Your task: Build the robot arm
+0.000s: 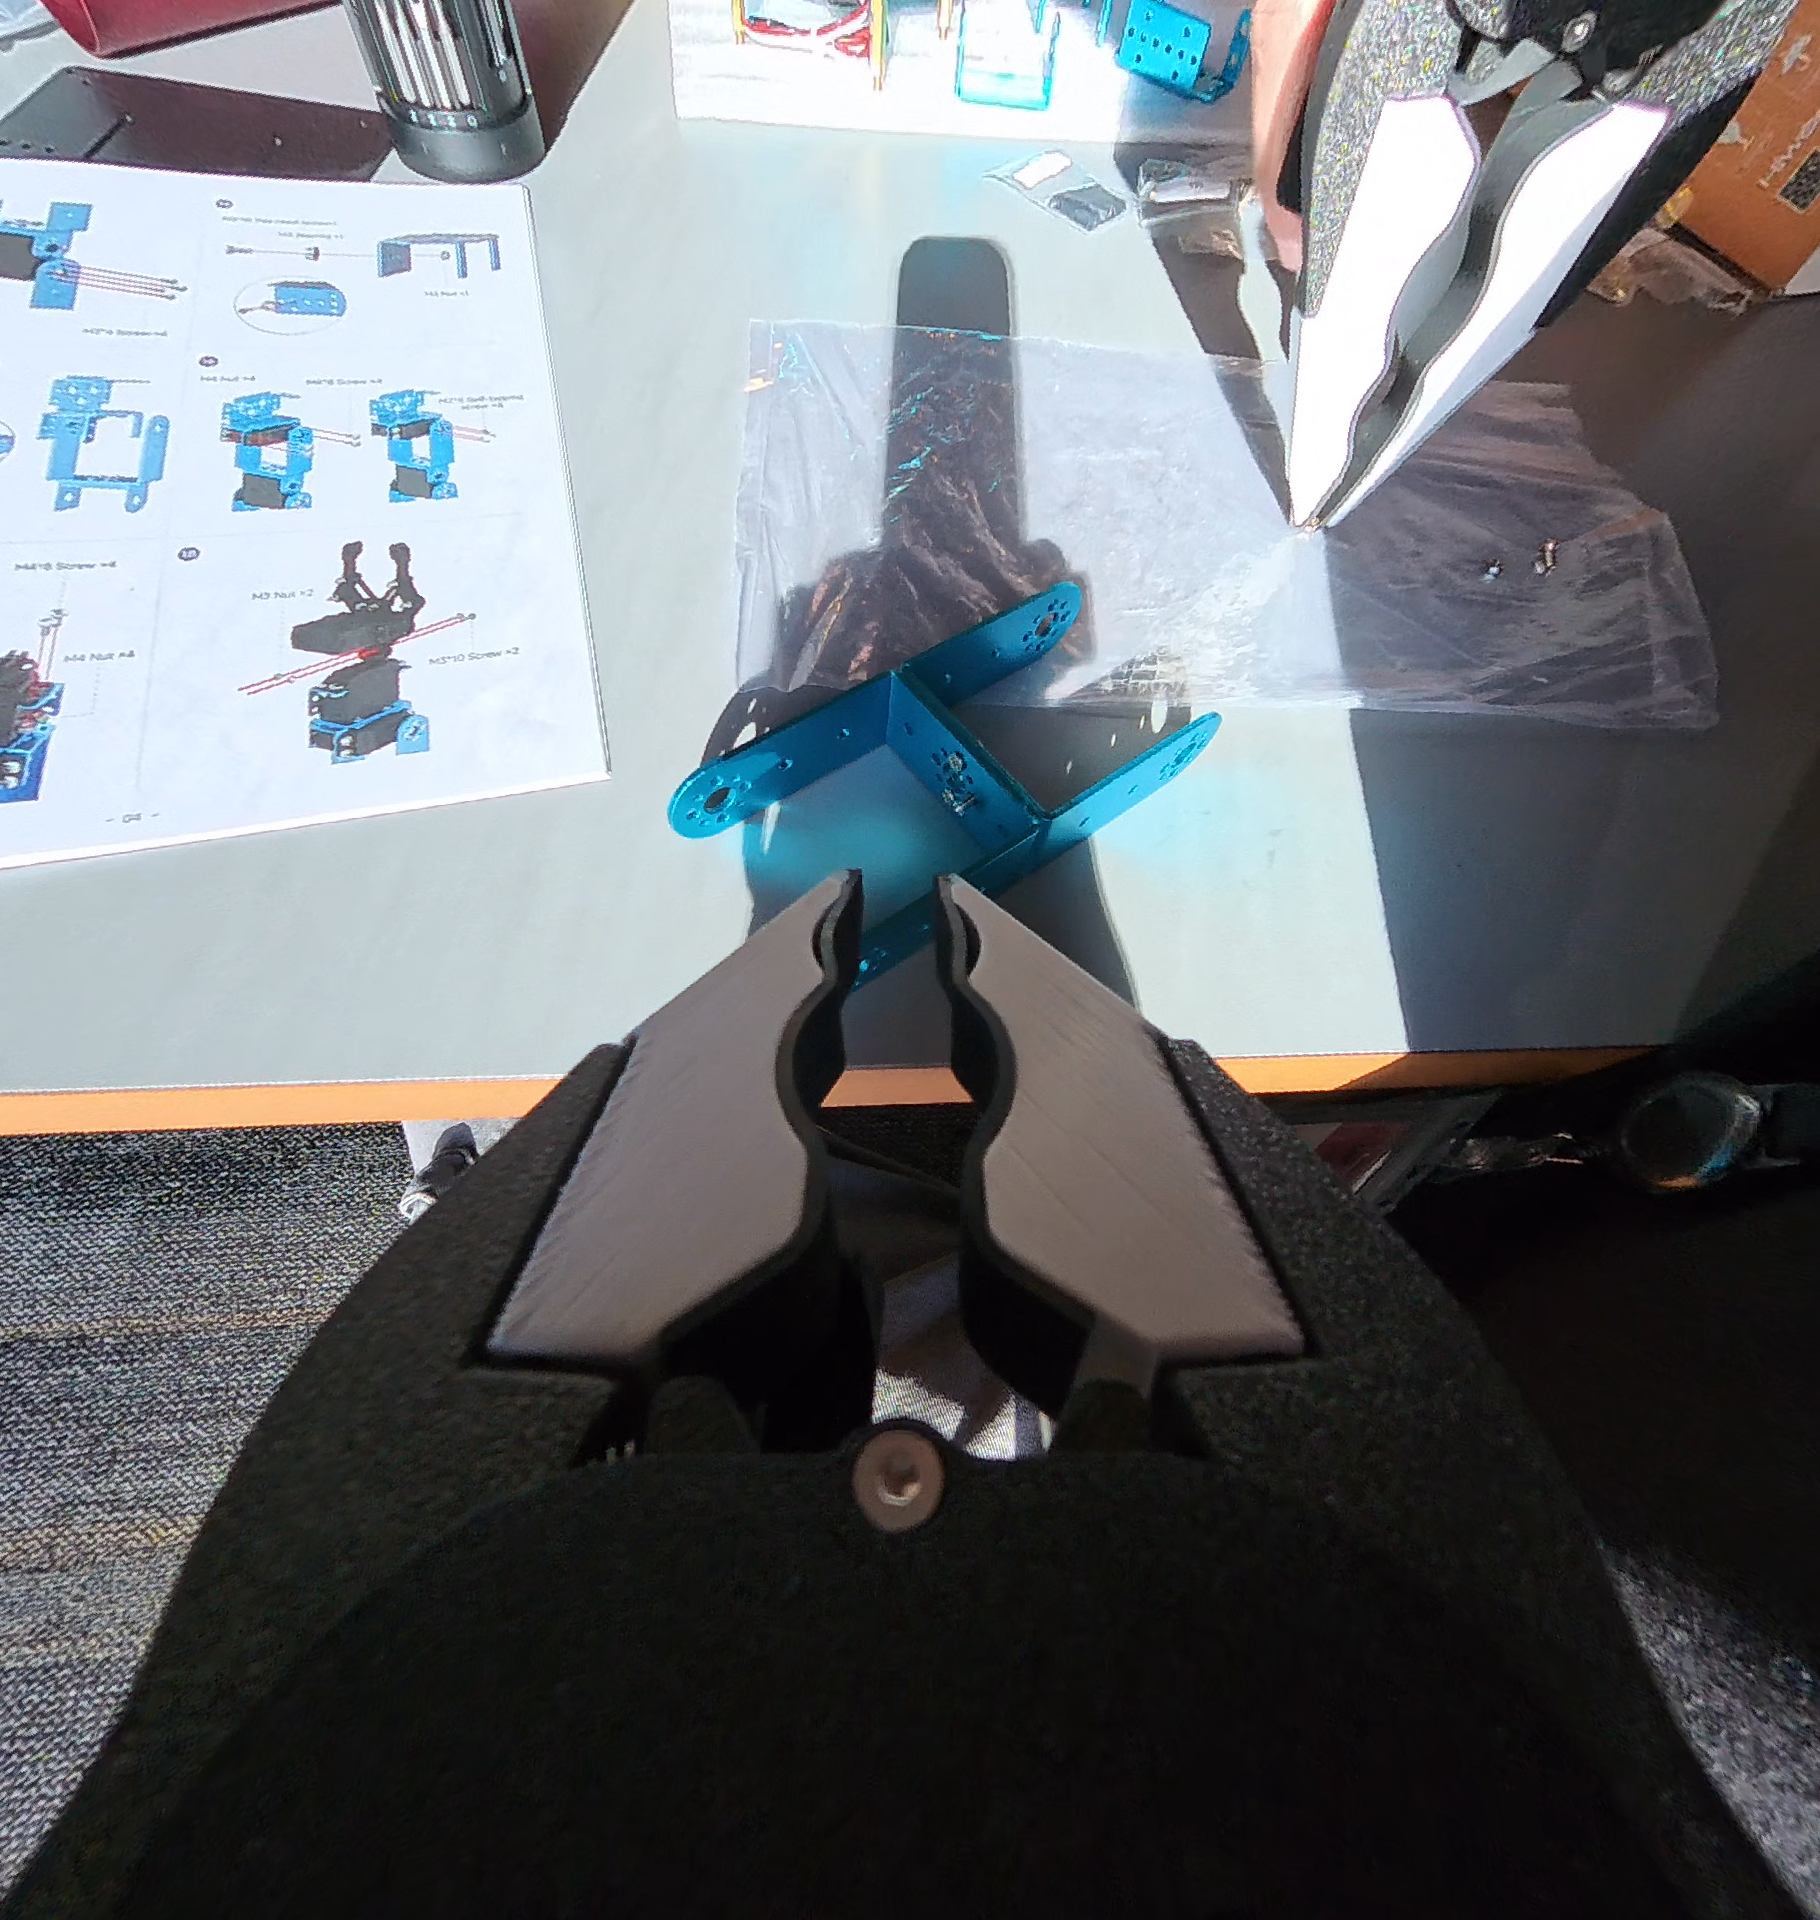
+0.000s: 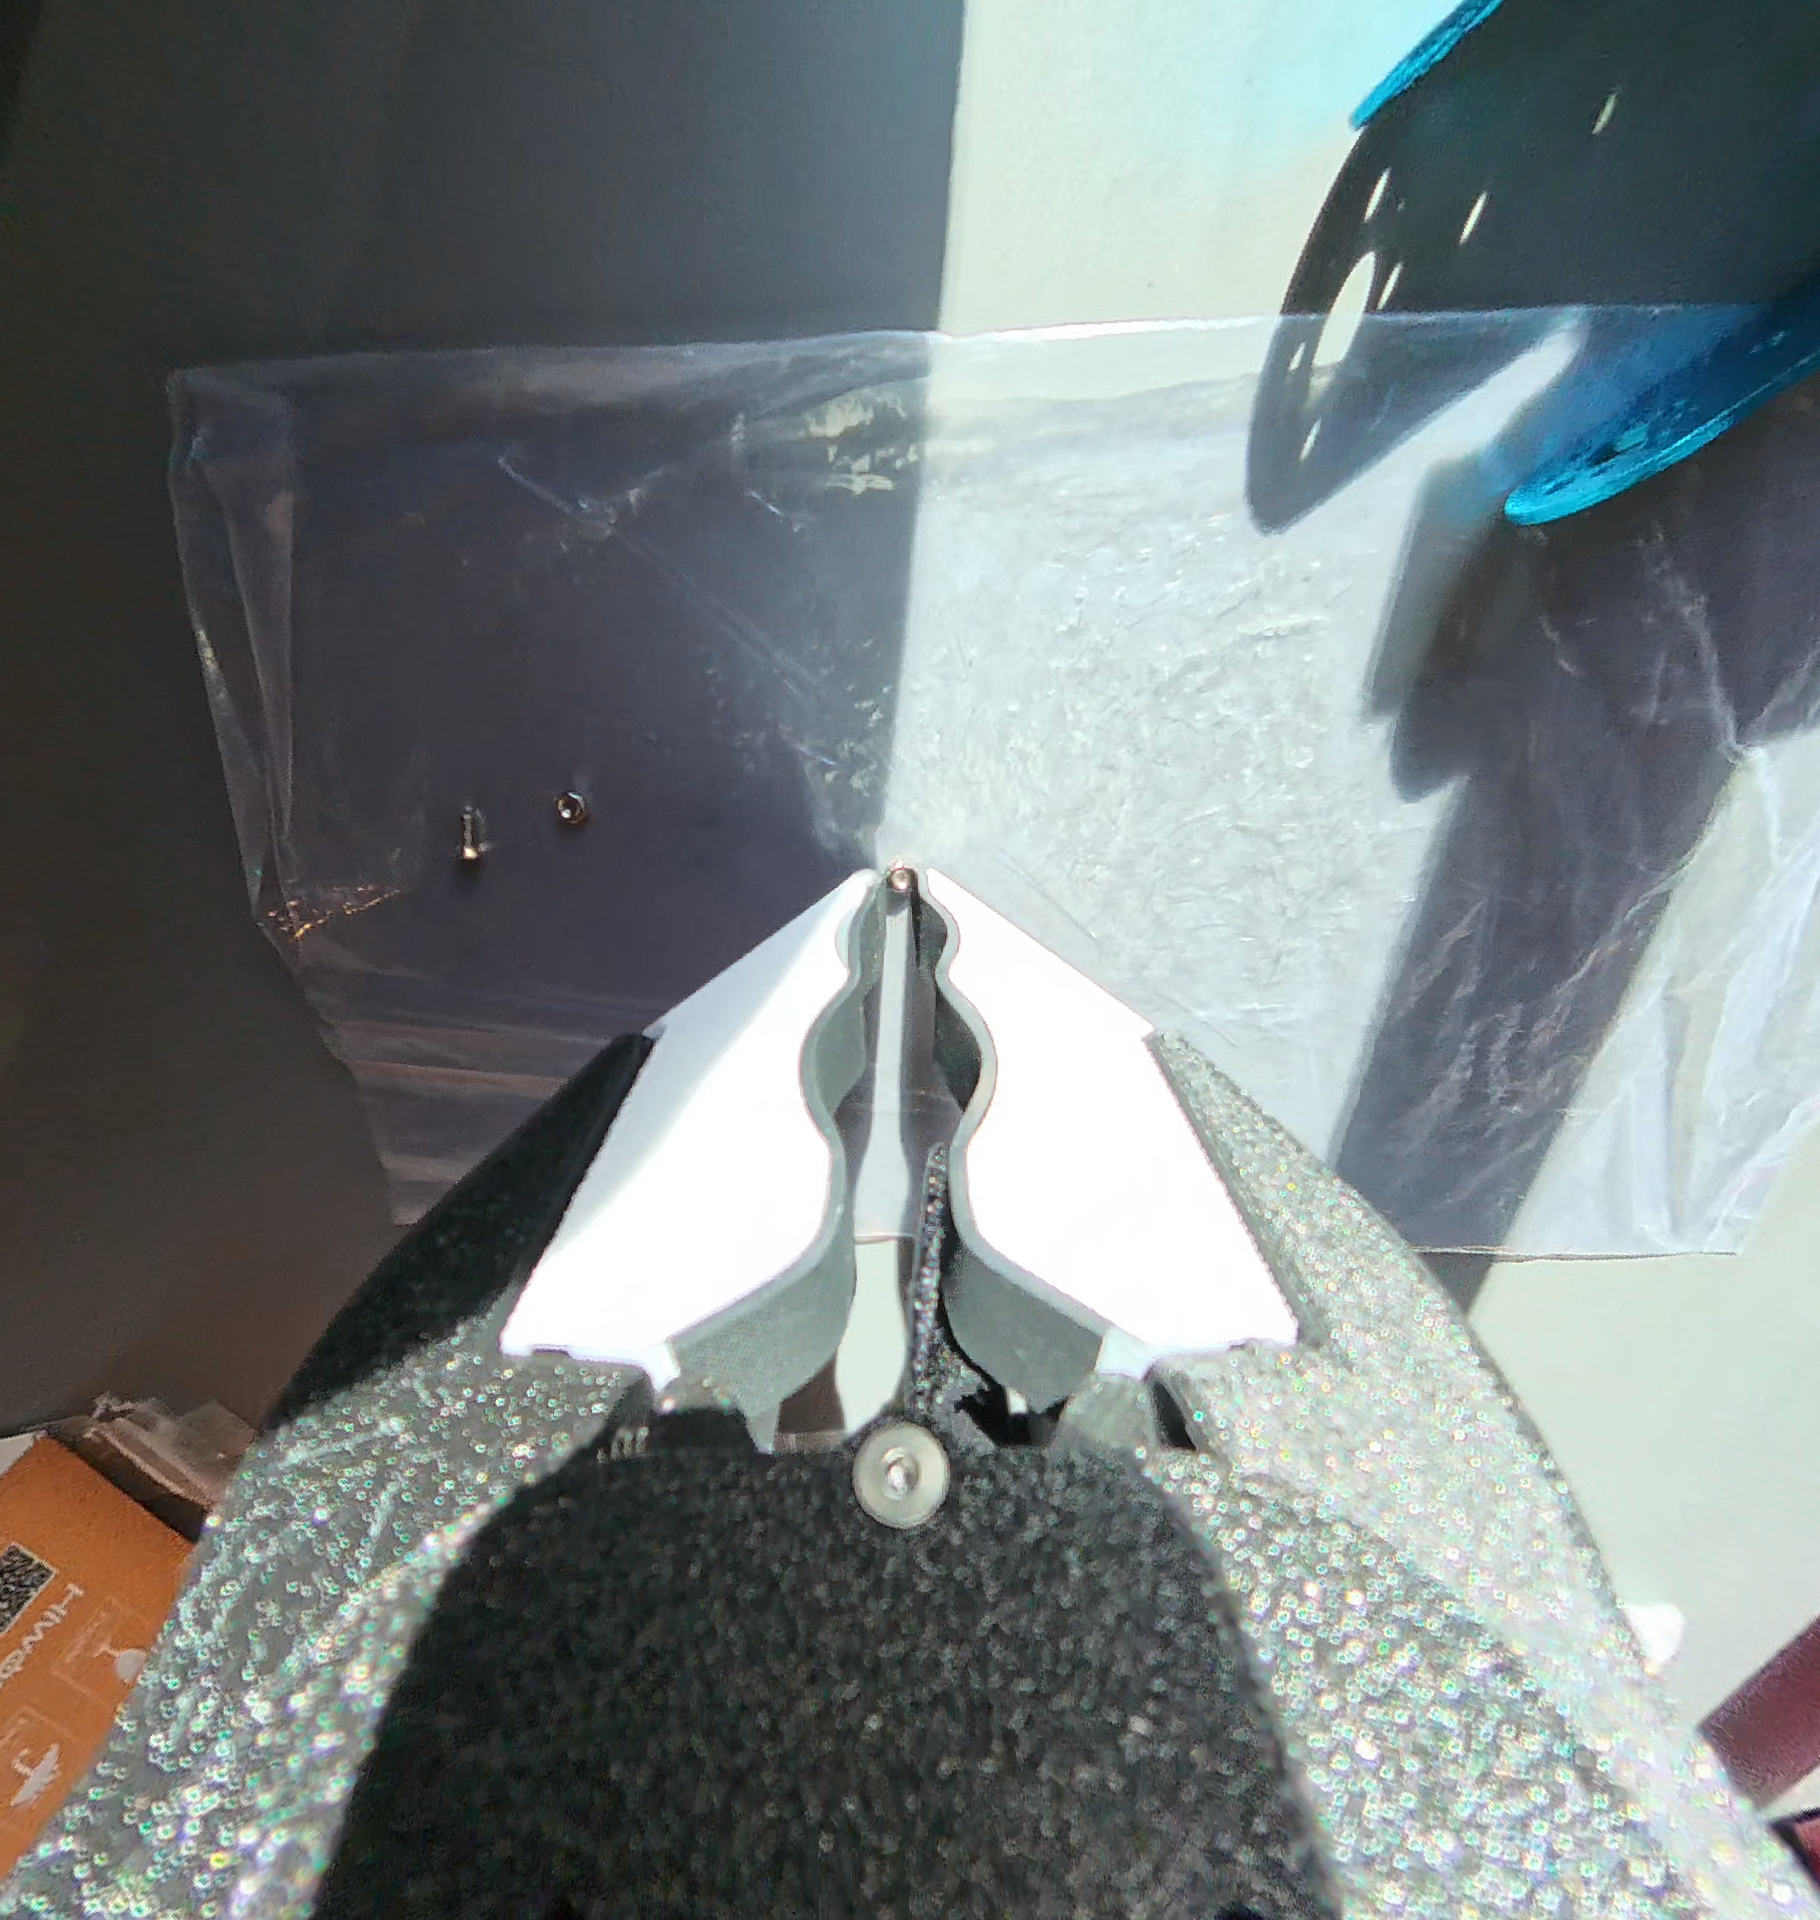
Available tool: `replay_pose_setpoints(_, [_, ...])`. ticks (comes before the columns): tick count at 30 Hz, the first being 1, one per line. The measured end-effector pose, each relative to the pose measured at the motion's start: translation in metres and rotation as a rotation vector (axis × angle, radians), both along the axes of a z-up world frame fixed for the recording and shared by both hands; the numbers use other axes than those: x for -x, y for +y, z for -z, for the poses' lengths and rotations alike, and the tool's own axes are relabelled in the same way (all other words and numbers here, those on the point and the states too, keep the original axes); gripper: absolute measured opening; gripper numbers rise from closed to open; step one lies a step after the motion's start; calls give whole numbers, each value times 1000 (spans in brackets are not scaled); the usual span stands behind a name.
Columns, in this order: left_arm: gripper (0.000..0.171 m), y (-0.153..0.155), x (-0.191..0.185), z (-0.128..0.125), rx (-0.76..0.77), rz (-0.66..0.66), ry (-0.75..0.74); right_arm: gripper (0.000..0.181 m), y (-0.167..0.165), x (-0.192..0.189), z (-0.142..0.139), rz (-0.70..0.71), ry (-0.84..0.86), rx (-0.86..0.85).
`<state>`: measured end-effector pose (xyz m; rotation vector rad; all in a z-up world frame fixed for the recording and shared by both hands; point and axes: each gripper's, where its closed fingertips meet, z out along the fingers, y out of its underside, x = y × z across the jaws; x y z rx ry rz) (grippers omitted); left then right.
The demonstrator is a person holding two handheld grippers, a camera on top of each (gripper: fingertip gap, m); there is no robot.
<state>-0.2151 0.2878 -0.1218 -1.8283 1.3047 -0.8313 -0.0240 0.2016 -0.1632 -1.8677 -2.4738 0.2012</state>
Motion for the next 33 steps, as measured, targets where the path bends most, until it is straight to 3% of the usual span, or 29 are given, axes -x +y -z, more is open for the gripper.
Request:
replay_pose_setpoints(5, [13,5,2,1,1,7,4,4,11,10,-6,154,126,-25])
replay_pose_setpoints(11, [6,21,-2,2,6,75,24,3,28,58,-43,486,554,-100])
replay_pose_setpoints(15, [0,24,-16,11,4,206,90,3,40,88,-43,646,705,-128])
replay_pose_setpoints(19, [0,15,-29,19,0,378,186,4,50,117,-40,860,821,29])
replay_pose_setpoints(21, [0,7,-31,27,9,478,245,4,61,119,-34,934,833,27])
replay_pose_setpoints(24, [0,-4,-33,34,22,628,296,0,71,119,-31,968,834,22])
replay_pose_setpoints(27, [0,-8,-38,35,52,709,312,0,71,126,-32,910,835,-2])
replay_pose_setpoints(33, [0,-8,-45,36,42,759,318,0,71,131,-22,876,758,-5])
